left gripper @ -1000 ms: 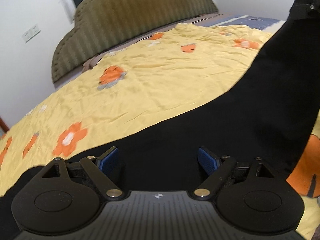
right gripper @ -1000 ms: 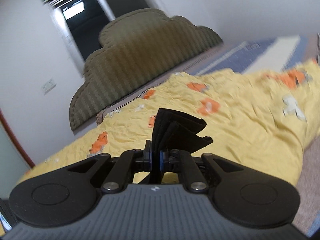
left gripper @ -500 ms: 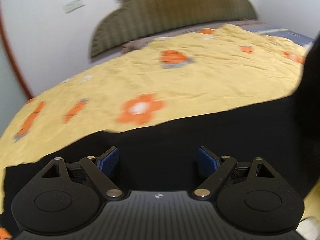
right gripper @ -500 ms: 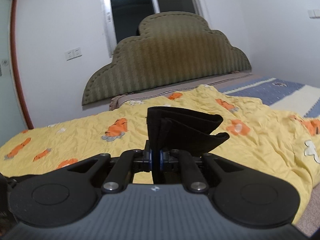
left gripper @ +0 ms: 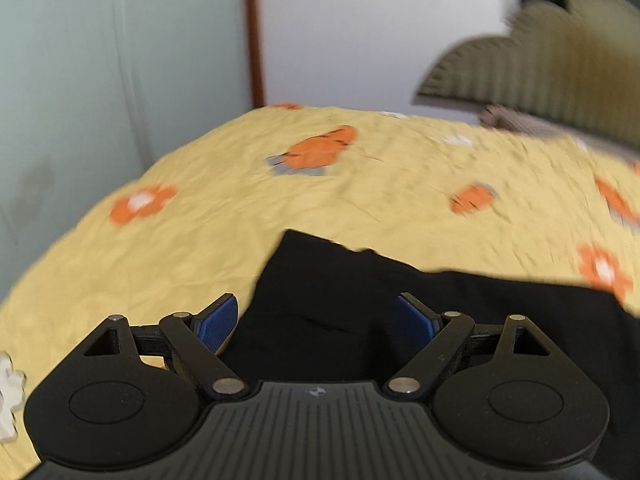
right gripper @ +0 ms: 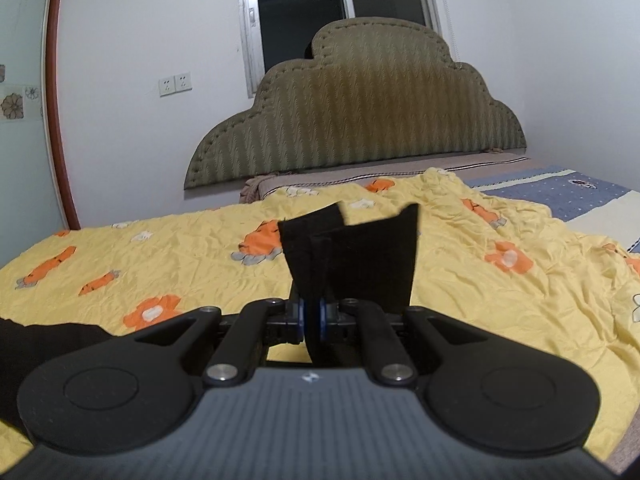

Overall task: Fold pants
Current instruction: 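Lay the folded edge onto the trousers and open the right gripper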

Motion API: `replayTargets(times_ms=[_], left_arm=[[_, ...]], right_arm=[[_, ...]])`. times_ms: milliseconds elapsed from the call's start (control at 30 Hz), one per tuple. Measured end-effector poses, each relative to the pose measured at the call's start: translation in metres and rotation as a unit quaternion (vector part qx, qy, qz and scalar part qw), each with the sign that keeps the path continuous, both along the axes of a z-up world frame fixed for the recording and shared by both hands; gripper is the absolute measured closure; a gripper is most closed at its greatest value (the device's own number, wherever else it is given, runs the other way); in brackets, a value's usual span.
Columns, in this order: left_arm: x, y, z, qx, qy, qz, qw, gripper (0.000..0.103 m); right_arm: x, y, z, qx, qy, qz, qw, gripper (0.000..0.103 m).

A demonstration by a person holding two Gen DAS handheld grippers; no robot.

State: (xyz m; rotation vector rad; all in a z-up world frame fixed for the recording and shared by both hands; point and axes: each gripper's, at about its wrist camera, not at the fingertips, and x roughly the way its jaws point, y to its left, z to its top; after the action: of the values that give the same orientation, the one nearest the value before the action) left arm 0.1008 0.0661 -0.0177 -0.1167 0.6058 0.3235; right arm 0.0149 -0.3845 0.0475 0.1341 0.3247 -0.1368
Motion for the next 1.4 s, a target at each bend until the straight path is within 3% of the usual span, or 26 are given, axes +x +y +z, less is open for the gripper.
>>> replayTargets(times_ms=[100, 167, 267, 400, 500, 833, 1000, 1400], left_arm=[[-0.003, 0.008, 0.001, -0.024, -0.004, 0.0, 0.9997, 0.017], [0.0, -0.001, 0.0, -0.019, 0.004, -0.021, 0.9996, 0.017], [0.003, -0.025, -0.002, 0.012, 0.013, -0.062, 0.9979, 0.017], [0.001, -0.057, -0.004, 0.076, 0.018, -0.098, 0.9921, 0.017], [-0.002, -0.069, -0.003, 0.095, 0.009, -0.107, 0.9897, 0.016], [0.002, -0.076, -0.006, 0.07, 0.025, -0.126, 0.9893, 0.016], [0.004, -0.075, -0.007, 0.075, 0.029, -0.125, 0.9889, 0.016], [0.005, -0.062, -0.014, 0.082, 0.045, -0.114, 0.9891, 0.016]], right_arm=[[0.004, 0.015, -0.002, -0.005, 0.002, 0.007, 1.0, 0.095], [0.007, 0.031, -0.005, -0.004, 0.002, 0.021, 1.0, 0.095], [0.015, 0.068, -0.025, -0.018, 0.033, 0.077, 0.996, 0.095], [0.019, 0.125, -0.064, -0.109, 0.087, 0.135, 0.981, 0.095], [0.015, 0.147, -0.076, -0.142, 0.095, 0.155, 0.973, 0.095], [0.016, 0.166, -0.069, -0.121, 0.071, 0.186, 0.972, 0.095], [0.022, 0.19, -0.08, -0.148, 0.095, 0.205, 0.963, 0.094], [0.027, 0.202, -0.09, -0.161, 0.119, 0.21, 0.957, 0.094]])
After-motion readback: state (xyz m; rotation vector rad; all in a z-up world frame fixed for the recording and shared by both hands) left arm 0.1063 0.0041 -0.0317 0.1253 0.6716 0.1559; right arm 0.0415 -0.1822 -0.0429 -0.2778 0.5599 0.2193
